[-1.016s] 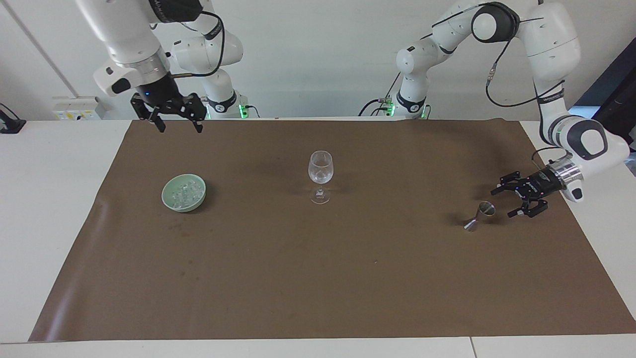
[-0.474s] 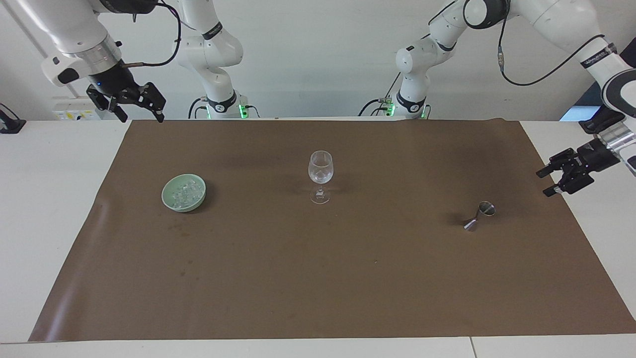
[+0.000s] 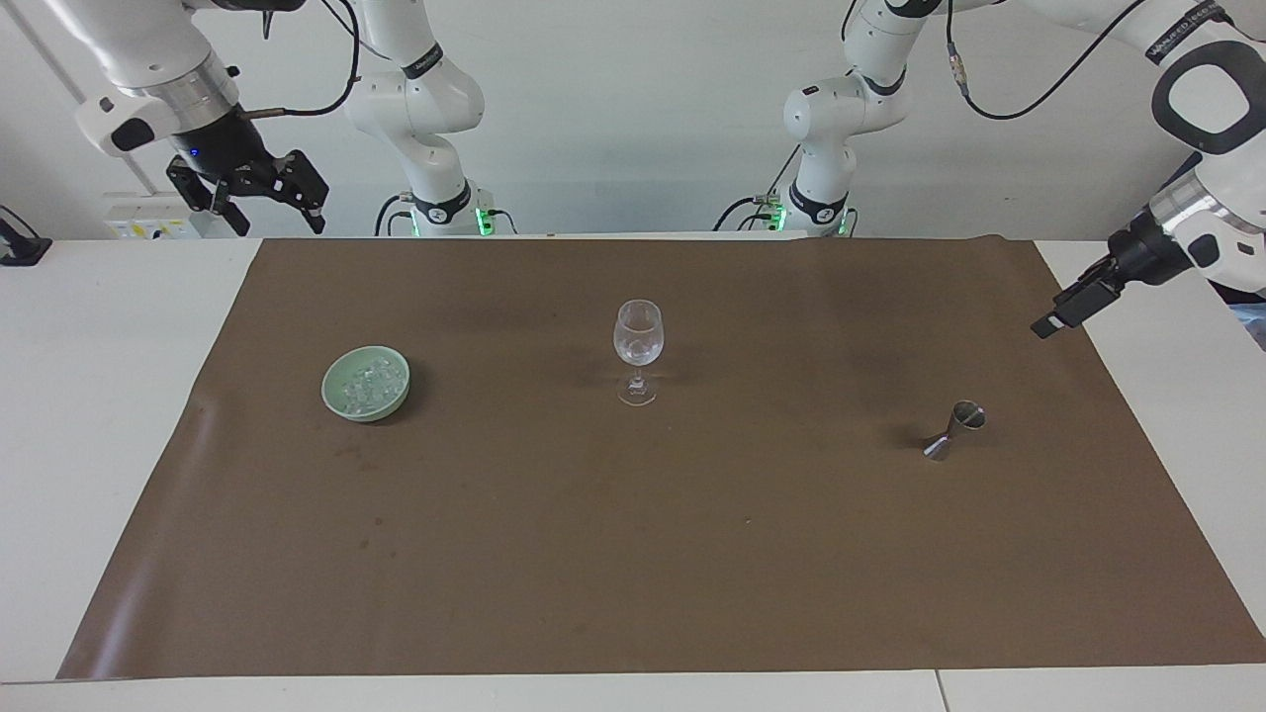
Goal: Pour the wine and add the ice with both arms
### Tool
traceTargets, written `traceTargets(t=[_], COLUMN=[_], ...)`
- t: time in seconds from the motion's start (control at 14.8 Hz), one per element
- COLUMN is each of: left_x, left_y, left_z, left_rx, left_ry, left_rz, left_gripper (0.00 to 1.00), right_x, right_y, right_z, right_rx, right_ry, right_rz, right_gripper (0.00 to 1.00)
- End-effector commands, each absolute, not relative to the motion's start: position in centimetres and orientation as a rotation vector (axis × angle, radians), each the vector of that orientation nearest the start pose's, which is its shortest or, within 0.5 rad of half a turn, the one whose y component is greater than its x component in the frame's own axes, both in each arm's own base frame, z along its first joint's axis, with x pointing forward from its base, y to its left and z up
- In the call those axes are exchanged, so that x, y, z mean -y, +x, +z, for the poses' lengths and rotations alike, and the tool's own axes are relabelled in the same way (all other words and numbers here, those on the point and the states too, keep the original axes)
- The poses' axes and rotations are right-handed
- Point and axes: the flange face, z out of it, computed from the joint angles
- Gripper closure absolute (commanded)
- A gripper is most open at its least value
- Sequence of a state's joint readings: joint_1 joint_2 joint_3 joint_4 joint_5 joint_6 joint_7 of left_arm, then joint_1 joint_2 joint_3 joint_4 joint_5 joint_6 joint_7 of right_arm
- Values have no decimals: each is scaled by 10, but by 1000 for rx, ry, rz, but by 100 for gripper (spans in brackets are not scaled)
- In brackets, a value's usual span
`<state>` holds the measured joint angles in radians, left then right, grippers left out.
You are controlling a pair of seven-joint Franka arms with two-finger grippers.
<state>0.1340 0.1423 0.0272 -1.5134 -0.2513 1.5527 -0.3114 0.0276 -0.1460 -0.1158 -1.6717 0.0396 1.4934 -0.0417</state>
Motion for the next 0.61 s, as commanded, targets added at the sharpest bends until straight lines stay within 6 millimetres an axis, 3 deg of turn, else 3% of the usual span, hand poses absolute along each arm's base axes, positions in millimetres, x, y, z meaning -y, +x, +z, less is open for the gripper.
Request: traceTargets(t=[0.0, 0.2, 0.54], left_x=[-41, 2, 5], left_y=[583, 578, 556], left_z=[576, 586, 621], left_rx=[420, 94, -107], left_ry=[-3290, -3201, -3169], left_rz=[163, 120, 35], left_gripper=[0, 0, 0], right_x=[48, 41, 38], right_y=[497, 495, 496], right_z=[645, 641, 642], right_rx=[-40, -24, -20], right_ry=[-3095, -3096, -3098], right_rz=[72, 84, 77], right_gripper=[0, 0, 0])
